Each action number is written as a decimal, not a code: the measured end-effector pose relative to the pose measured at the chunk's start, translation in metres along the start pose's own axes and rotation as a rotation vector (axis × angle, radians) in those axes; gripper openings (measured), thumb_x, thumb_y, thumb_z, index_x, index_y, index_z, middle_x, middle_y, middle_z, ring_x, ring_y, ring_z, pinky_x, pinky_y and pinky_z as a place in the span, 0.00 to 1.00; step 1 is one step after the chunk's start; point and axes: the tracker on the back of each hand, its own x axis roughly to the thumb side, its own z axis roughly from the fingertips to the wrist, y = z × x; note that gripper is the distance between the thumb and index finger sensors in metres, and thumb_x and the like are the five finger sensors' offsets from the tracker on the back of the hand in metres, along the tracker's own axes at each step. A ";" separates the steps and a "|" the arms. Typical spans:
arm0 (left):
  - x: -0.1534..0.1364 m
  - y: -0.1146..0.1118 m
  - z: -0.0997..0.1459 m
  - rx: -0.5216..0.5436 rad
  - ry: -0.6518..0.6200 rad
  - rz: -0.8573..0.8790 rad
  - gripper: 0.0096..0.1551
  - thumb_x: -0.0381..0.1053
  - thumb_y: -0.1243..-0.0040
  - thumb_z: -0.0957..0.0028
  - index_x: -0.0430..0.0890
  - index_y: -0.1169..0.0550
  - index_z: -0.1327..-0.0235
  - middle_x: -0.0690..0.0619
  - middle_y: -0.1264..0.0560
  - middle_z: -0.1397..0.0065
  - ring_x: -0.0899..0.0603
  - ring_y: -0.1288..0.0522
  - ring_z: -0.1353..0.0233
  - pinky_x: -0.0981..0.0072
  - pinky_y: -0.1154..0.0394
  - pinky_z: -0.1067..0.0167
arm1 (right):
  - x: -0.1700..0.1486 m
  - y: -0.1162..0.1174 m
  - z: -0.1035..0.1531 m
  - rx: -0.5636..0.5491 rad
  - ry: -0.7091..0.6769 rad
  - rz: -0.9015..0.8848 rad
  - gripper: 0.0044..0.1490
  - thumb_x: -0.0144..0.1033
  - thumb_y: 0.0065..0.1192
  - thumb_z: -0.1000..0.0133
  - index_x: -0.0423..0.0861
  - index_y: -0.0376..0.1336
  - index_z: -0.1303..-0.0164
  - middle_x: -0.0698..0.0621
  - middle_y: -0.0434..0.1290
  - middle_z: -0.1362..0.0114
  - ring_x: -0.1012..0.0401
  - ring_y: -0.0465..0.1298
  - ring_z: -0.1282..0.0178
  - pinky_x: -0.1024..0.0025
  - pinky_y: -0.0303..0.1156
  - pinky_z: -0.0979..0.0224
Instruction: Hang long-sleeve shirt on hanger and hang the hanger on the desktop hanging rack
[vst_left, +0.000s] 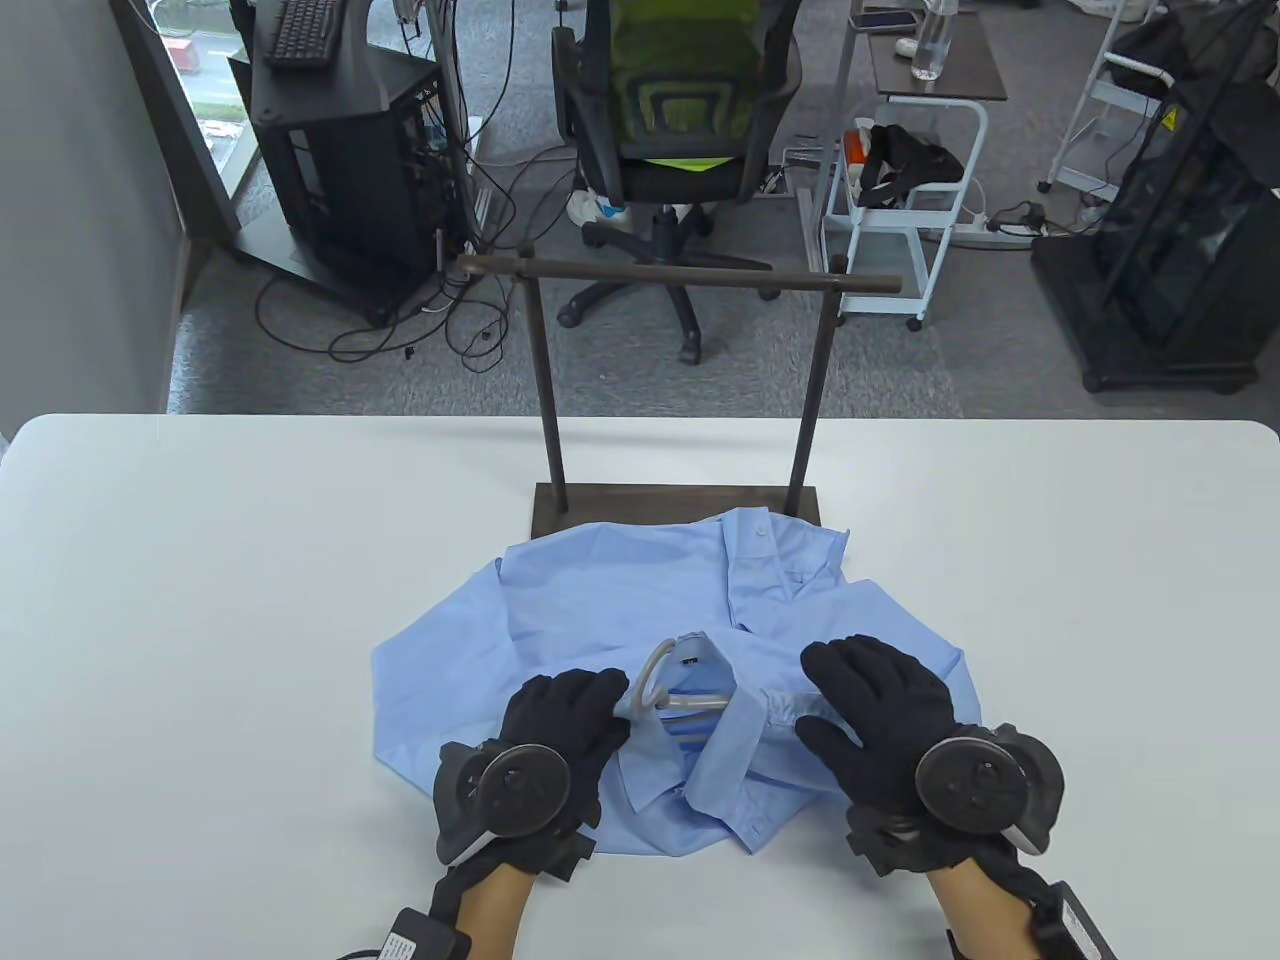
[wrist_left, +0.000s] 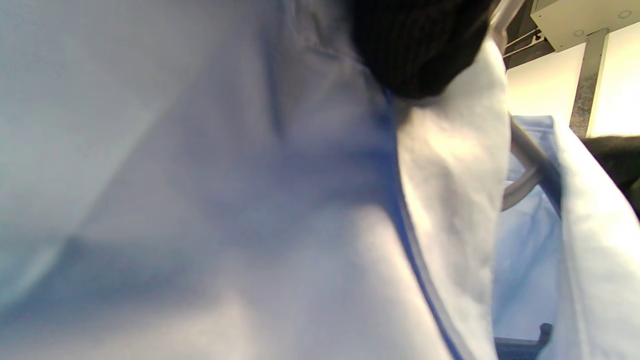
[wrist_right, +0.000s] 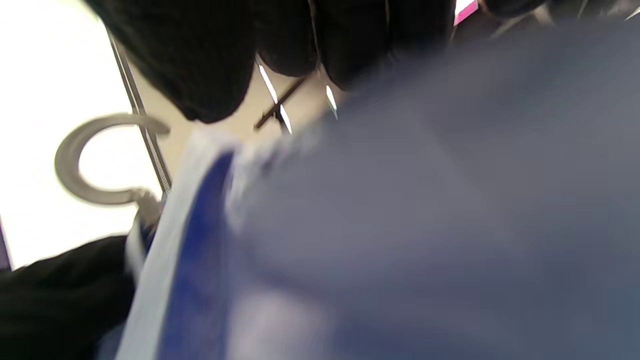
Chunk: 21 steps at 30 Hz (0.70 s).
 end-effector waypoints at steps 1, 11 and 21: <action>0.001 0.000 0.000 0.001 -0.006 0.003 0.31 0.57 0.35 0.55 0.51 0.22 0.36 0.50 0.23 0.36 0.44 0.17 0.44 0.37 0.28 0.33 | -0.001 0.008 -0.001 0.021 0.001 -0.006 0.42 0.50 0.76 0.54 0.54 0.65 0.28 0.43 0.69 0.28 0.41 0.68 0.26 0.31 0.57 0.26; -0.010 0.017 0.003 0.021 0.020 -0.109 0.39 0.62 0.34 0.59 0.53 0.24 0.31 0.49 0.28 0.26 0.41 0.21 0.31 0.33 0.33 0.31 | -0.008 0.013 -0.006 -0.086 0.049 0.083 0.31 0.45 0.77 0.55 0.53 0.73 0.40 0.47 0.79 0.46 0.47 0.80 0.47 0.40 0.69 0.34; -0.015 0.049 0.012 0.223 0.052 -0.002 0.35 0.66 0.38 0.56 0.51 0.22 0.37 0.47 0.26 0.30 0.39 0.22 0.32 0.31 0.35 0.30 | 0.003 -0.015 -0.040 -0.214 0.105 0.125 0.30 0.44 0.77 0.55 0.53 0.75 0.41 0.47 0.79 0.45 0.46 0.80 0.45 0.39 0.68 0.33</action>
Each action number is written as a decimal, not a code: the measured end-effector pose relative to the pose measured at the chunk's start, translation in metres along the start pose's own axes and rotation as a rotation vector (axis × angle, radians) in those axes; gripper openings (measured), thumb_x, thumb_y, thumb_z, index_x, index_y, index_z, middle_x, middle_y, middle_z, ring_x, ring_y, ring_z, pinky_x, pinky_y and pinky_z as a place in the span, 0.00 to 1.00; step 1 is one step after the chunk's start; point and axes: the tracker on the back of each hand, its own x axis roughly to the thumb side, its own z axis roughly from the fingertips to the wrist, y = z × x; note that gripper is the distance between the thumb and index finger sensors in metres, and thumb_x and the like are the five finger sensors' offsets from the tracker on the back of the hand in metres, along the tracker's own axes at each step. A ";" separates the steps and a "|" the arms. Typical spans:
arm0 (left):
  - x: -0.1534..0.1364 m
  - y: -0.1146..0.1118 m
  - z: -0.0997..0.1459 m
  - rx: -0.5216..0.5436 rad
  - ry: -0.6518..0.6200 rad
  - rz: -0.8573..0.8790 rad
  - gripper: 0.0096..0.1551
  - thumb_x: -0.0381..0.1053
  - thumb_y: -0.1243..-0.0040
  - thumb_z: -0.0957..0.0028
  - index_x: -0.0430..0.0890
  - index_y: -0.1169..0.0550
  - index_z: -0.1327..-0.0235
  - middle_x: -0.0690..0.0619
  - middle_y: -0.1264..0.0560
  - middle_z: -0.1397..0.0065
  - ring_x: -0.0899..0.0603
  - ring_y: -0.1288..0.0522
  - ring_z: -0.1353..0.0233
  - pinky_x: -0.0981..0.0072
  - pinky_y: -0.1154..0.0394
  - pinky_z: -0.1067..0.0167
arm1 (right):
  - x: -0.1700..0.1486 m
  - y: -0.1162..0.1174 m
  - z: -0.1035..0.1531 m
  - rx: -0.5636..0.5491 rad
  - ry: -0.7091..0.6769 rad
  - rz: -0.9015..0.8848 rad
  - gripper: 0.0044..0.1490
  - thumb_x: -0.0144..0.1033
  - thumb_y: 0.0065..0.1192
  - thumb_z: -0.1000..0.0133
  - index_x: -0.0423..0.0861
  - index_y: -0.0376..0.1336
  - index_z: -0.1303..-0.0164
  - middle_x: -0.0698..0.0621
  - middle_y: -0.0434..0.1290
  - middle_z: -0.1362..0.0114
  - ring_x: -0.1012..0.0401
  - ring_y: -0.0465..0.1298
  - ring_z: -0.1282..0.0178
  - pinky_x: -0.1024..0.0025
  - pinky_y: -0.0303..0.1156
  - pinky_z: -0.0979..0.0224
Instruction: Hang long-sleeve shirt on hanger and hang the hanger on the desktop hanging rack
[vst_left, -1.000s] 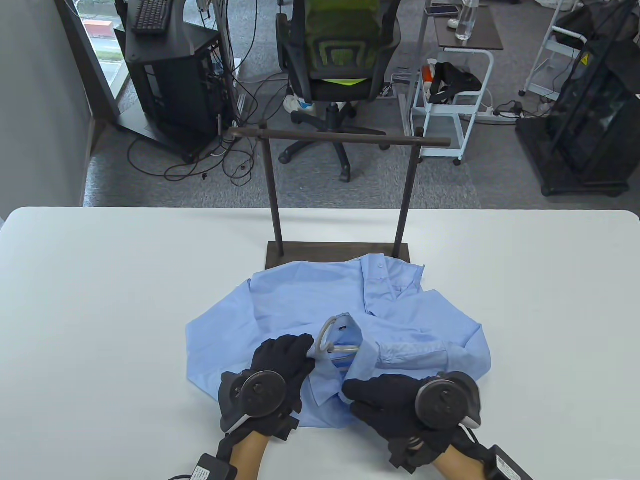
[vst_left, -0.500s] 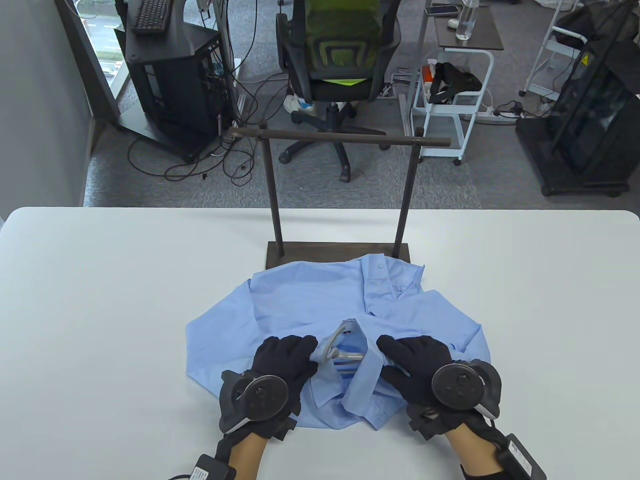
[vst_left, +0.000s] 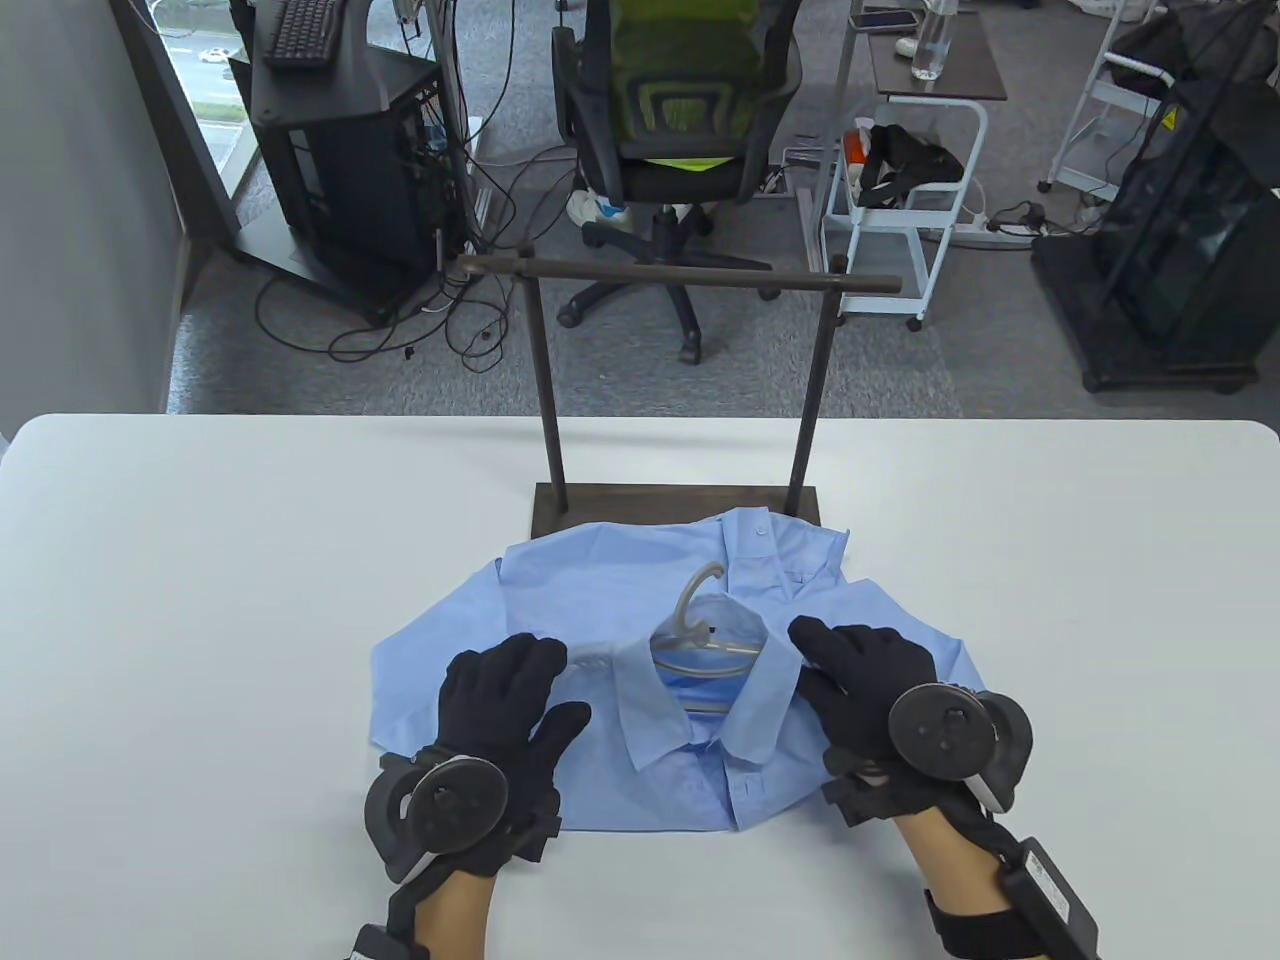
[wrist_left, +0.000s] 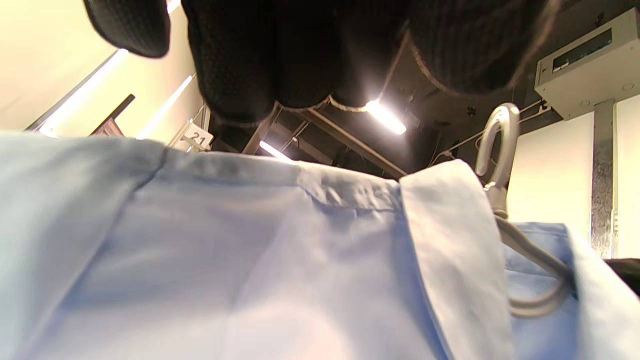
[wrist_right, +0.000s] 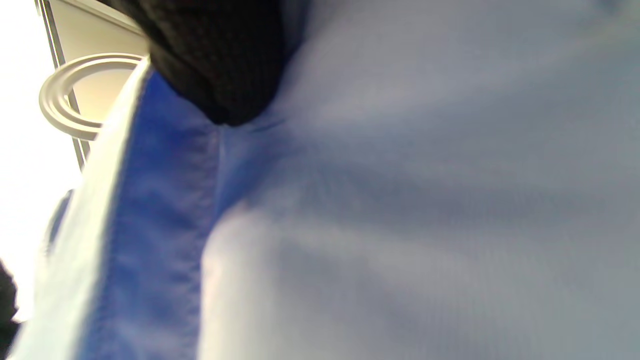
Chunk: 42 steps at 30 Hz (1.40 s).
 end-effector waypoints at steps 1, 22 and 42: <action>0.001 0.000 0.000 0.004 -0.004 -0.002 0.34 0.66 0.38 0.56 0.51 0.22 0.39 0.47 0.25 0.31 0.40 0.21 0.34 0.32 0.34 0.31 | 0.003 -0.004 -0.010 -0.011 0.007 0.000 0.30 0.44 0.77 0.55 0.53 0.75 0.41 0.47 0.79 0.45 0.46 0.80 0.45 0.39 0.68 0.32; -0.002 -0.023 -0.005 -0.176 -0.016 -0.148 0.40 0.67 0.38 0.57 0.53 0.25 0.30 0.47 0.29 0.22 0.35 0.26 0.23 0.27 0.38 0.30 | 0.049 -0.019 -0.206 -0.123 0.189 -0.041 0.28 0.39 0.78 0.55 0.57 0.77 0.41 0.49 0.79 0.38 0.44 0.77 0.38 0.38 0.64 0.30; -0.007 -0.034 -0.003 -0.272 0.001 -0.213 0.42 0.67 0.38 0.57 0.53 0.26 0.28 0.46 0.33 0.19 0.33 0.30 0.21 0.26 0.41 0.30 | 0.028 0.056 -0.231 -0.056 0.226 -0.016 0.28 0.40 0.78 0.55 0.57 0.77 0.42 0.49 0.79 0.39 0.45 0.78 0.38 0.38 0.65 0.30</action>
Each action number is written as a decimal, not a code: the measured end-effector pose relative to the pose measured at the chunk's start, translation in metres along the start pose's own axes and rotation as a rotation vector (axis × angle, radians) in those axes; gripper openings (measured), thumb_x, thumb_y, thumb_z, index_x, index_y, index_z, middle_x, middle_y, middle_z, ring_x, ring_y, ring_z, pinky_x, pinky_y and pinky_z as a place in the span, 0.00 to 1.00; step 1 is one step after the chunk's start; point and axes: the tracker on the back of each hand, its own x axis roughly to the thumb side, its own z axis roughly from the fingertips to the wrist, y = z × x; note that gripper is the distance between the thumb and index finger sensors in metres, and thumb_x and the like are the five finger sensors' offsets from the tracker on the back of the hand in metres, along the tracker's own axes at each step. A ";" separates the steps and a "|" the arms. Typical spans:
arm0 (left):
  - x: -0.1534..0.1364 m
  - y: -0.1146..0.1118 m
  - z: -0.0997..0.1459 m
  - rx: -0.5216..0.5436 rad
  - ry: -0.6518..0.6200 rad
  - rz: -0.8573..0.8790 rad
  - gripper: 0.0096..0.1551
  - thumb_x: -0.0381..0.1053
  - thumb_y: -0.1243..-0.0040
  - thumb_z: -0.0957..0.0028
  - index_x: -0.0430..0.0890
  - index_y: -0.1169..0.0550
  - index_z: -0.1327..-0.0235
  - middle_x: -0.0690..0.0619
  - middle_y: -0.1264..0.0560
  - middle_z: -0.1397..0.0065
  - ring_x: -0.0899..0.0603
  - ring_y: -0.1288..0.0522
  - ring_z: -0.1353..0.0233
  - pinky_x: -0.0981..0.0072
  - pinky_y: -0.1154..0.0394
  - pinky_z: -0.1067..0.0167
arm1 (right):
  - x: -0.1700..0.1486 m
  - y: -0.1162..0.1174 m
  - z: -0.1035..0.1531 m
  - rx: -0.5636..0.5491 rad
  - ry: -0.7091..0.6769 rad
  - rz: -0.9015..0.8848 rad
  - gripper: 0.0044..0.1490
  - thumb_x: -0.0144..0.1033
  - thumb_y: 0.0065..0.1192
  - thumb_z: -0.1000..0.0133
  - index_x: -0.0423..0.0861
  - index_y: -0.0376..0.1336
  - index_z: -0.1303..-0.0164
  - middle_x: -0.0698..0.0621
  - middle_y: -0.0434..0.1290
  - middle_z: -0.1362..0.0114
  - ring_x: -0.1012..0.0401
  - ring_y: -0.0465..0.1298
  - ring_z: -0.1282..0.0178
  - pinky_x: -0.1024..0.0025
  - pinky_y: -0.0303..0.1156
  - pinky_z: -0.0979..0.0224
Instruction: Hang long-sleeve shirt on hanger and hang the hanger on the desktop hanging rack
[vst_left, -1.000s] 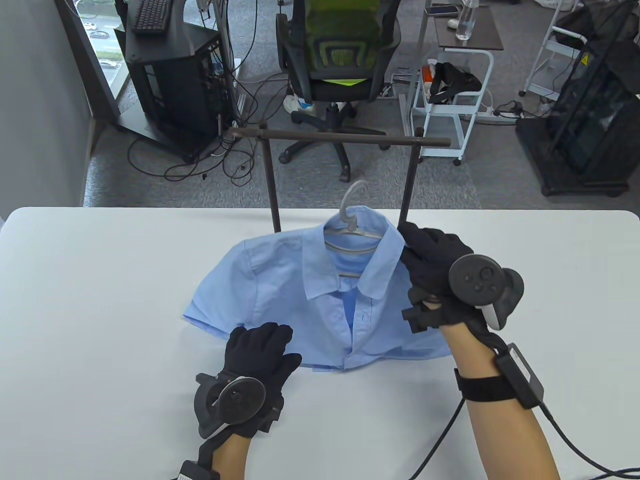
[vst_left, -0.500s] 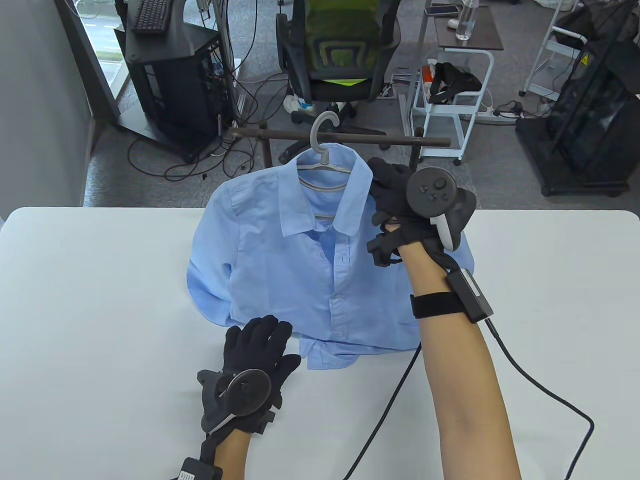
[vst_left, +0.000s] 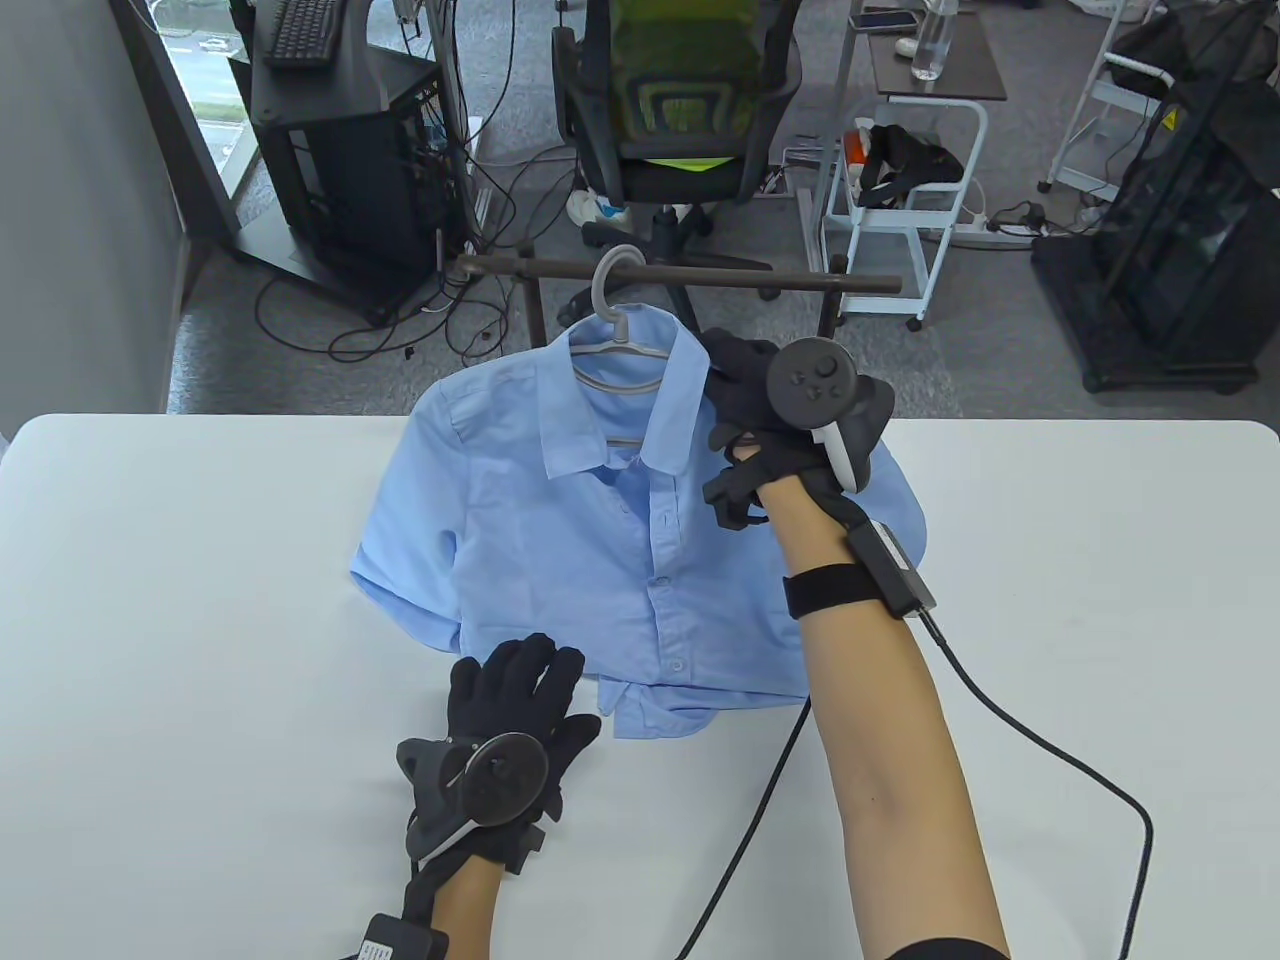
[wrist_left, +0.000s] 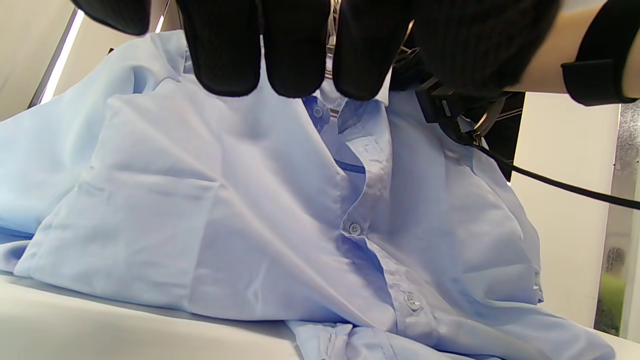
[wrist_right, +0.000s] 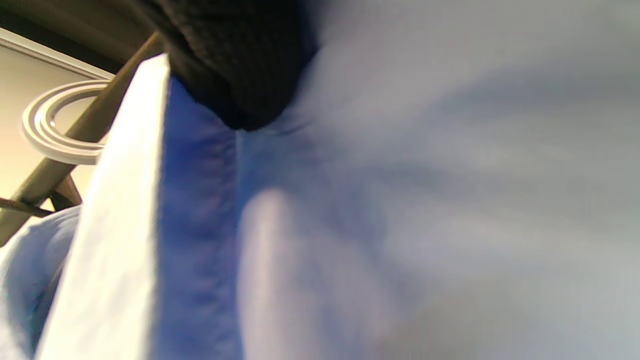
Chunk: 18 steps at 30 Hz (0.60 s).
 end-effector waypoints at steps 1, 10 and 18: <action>0.000 0.000 0.000 -0.005 -0.002 -0.001 0.41 0.67 0.38 0.57 0.53 0.26 0.28 0.46 0.32 0.19 0.33 0.30 0.21 0.26 0.41 0.30 | -0.001 0.002 0.001 -0.006 -0.002 0.003 0.28 0.40 0.78 0.55 0.58 0.77 0.42 0.49 0.79 0.39 0.45 0.78 0.38 0.38 0.65 0.30; 0.005 -0.003 -0.001 -0.026 -0.021 -0.014 0.43 0.67 0.39 0.57 0.53 0.28 0.26 0.46 0.34 0.19 0.32 0.31 0.20 0.26 0.41 0.30 | -0.004 0.003 0.005 0.022 0.003 0.041 0.33 0.42 0.76 0.53 0.54 0.72 0.35 0.45 0.75 0.34 0.42 0.74 0.32 0.34 0.60 0.27; 0.009 -0.004 -0.001 -0.043 -0.033 -0.012 0.46 0.68 0.39 0.57 0.52 0.30 0.24 0.45 0.35 0.18 0.32 0.32 0.20 0.25 0.42 0.30 | -0.009 -0.036 0.023 0.013 -0.013 0.052 0.35 0.43 0.75 0.52 0.53 0.70 0.32 0.42 0.72 0.29 0.40 0.72 0.29 0.32 0.58 0.27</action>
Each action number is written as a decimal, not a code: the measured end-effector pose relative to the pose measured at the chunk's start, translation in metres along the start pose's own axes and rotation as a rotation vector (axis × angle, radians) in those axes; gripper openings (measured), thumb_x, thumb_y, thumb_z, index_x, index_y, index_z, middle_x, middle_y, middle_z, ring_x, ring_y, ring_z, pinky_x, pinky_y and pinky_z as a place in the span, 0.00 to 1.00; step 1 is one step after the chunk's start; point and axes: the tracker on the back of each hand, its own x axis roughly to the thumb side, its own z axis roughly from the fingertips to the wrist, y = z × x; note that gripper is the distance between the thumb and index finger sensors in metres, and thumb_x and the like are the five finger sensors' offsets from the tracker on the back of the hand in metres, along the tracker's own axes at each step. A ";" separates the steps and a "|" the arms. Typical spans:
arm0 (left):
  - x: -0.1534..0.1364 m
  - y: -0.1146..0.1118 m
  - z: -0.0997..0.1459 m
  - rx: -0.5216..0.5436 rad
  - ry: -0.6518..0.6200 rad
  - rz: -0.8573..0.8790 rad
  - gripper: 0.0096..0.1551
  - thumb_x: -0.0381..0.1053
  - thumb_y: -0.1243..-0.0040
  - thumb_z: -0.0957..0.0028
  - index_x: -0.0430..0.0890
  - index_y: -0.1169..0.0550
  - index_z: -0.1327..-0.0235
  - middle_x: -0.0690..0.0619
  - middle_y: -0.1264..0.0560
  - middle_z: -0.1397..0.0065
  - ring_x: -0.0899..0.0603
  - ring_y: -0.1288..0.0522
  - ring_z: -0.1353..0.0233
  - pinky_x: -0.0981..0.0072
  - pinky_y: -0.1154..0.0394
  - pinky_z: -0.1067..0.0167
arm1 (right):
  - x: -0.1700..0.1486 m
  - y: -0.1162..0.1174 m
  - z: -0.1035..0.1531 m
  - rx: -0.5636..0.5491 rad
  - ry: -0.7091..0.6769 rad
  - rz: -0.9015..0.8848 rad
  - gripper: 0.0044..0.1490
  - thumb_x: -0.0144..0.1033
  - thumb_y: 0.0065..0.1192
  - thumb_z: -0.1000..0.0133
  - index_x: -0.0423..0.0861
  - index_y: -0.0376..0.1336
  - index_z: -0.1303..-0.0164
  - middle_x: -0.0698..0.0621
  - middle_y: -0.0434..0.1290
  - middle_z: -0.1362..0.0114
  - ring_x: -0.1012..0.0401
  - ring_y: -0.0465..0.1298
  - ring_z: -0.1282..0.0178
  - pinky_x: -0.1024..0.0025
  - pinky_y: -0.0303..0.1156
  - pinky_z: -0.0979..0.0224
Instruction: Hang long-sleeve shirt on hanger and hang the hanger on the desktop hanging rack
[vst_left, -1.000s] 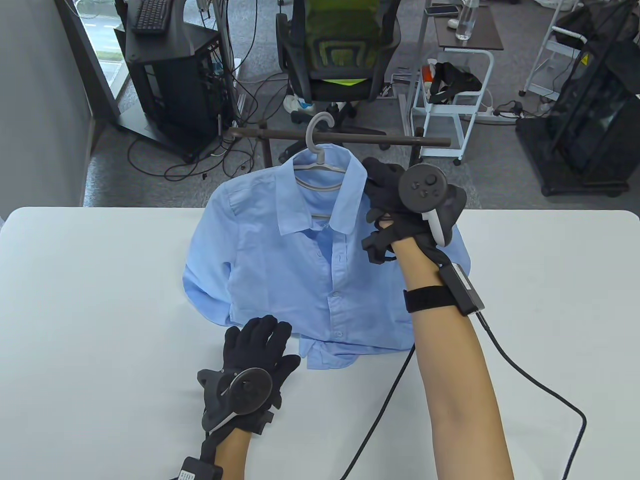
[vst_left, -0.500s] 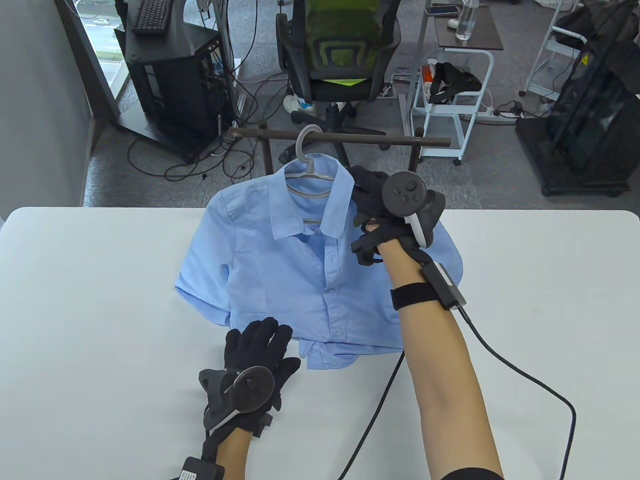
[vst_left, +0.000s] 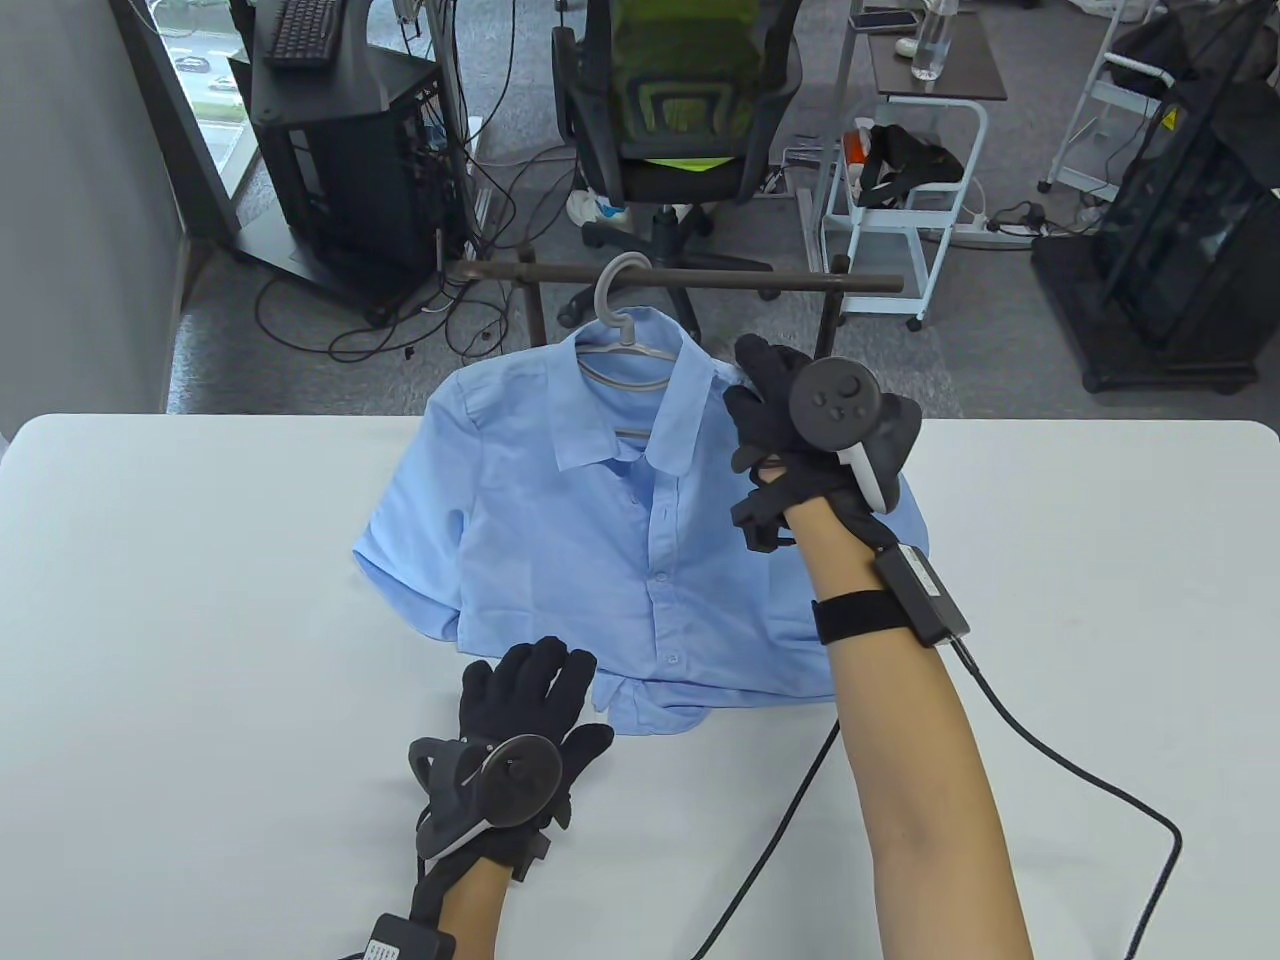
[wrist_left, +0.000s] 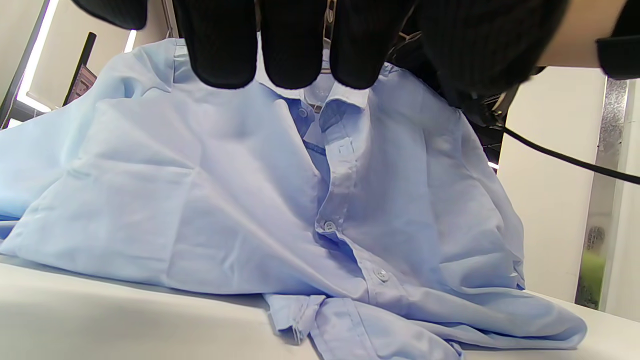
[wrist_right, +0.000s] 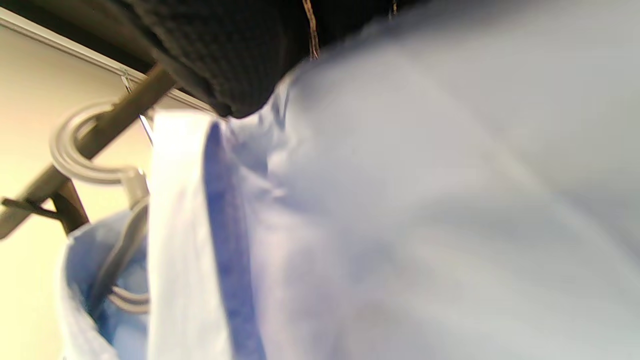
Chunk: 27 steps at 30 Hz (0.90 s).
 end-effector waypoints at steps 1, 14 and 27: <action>0.001 0.001 0.000 0.003 -0.003 0.002 0.46 0.68 0.39 0.57 0.52 0.30 0.24 0.45 0.35 0.18 0.31 0.32 0.20 0.25 0.42 0.30 | -0.002 -0.008 0.005 0.000 -0.004 -0.001 0.35 0.43 0.75 0.52 0.53 0.70 0.32 0.42 0.72 0.29 0.40 0.71 0.28 0.32 0.58 0.26; 0.025 0.003 -0.001 0.006 -0.088 -0.059 0.47 0.68 0.39 0.57 0.52 0.31 0.23 0.44 0.37 0.17 0.30 0.36 0.18 0.24 0.44 0.30 | -0.020 -0.058 0.114 0.043 -0.213 0.095 0.36 0.48 0.73 0.51 0.52 0.69 0.30 0.40 0.69 0.26 0.38 0.68 0.26 0.28 0.54 0.26; 0.034 -0.009 -0.006 -0.100 -0.127 -0.106 0.50 0.71 0.40 0.59 0.54 0.34 0.20 0.45 0.41 0.14 0.29 0.42 0.15 0.24 0.49 0.30 | -0.051 -0.031 0.209 0.151 -0.303 0.298 0.42 0.57 0.70 0.51 0.54 0.66 0.26 0.40 0.65 0.22 0.37 0.63 0.21 0.24 0.50 0.25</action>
